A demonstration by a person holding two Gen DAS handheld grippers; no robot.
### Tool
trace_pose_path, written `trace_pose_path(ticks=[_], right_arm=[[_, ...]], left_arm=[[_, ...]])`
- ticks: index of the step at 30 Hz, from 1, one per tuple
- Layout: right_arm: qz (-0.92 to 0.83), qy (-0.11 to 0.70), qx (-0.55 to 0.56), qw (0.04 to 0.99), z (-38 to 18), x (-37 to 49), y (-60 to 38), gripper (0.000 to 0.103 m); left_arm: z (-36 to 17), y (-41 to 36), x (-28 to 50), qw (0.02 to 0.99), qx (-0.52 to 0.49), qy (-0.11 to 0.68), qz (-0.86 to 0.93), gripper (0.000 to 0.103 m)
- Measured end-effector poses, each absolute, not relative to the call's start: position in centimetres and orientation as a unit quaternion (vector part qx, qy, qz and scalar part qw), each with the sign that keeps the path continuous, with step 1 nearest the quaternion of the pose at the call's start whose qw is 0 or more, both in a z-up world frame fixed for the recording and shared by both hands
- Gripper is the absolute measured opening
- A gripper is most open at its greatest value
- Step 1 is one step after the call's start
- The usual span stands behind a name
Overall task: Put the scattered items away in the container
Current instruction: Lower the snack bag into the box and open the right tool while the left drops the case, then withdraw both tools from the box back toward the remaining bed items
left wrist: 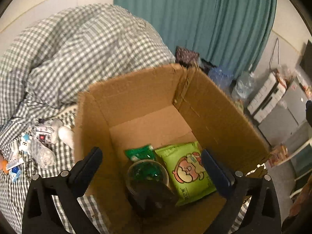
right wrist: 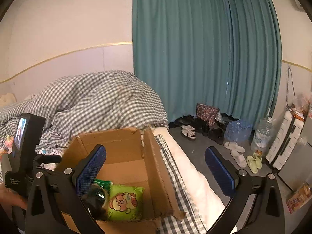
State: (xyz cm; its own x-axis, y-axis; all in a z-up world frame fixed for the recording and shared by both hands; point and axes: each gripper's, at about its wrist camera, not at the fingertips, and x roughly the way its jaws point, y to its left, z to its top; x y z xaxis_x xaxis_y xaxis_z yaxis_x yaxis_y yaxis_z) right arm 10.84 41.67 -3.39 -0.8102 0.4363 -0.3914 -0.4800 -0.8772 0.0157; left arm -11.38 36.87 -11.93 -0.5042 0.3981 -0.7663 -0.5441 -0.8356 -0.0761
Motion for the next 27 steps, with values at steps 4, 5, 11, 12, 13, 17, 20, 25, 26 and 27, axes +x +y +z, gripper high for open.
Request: trace_pose_path(ticks=[4, 5, 11, 12, 13, 17, 20, 25, 26, 27], right_arm=[[0.956, 0.042, -0.176, 0.233, -2.6, 10.1, 40.0, 0.102], [0.957, 0.040, -0.173, 0.229, -2.4, 9.8, 39.5, 0.102], [0.965, 0.031, -0.165, 0.202, -1.7, 7.8, 36.6, 0.102], [0.966, 0.028, -0.164, 0.197, -1.6, 7.4, 35.9, 0.102], [0.968, 0.024, -0.162, 0.191, -1.4, 7.0, 35.2, 0.102], [0.972, 0.011, -0.161, 0.170, -0.9, 5.7, 32.7, 0.103], [0.976, 0.002, -0.155, 0.156, -0.5, 5.0, 30.9, 0.103], [0.980, -0.011, -0.148, 0.131, -0.1, 3.6, 28.0, 0.103], [0.981, -0.013, -0.148, 0.126, -0.1, 3.3, 27.4, 0.103], [0.982, -0.014, -0.147, 0.121, -0.1, 2.9, 26.8, 0.103]], left_arm=[[-10.3, 34.5, -11.3, 0.257, -0.387, 0.071, 0.883, 0.103], [-10.0, 33.9, -11.4, 0.252, -0.383, 0.069, 0.886, 0.103], [-8.4, 29.4, -11.9, 0.212, -0.359, 0.050, 0.908, 0.103], [-8.1, 28.3, -12.1, 0.205, -0.356, 0.045, 0.911, 0.103], [-8.0, 27.6, -12.3, 0.200, -0.354, 0.042, 0.913, 0.103], [-7.6, 24.0, -12.7, 0.170, -0.345, 0.030, 0.923, 0.103], [-7.2, 21.3, -12.9, 0.149, -0.339, 0.019, 0.929, 0.103], [-6.7, 17.2, -12.8, 0.117, -0.331, 0.013, 0.936, 0.103], [-6.6, 16.4, -12.9, 0.111, -0.330, 0.011, 0.938, 0.103], [-6.5, 15.6, -12.8, 0.106, -0.328, 0.008, 0.939, 0.103]])
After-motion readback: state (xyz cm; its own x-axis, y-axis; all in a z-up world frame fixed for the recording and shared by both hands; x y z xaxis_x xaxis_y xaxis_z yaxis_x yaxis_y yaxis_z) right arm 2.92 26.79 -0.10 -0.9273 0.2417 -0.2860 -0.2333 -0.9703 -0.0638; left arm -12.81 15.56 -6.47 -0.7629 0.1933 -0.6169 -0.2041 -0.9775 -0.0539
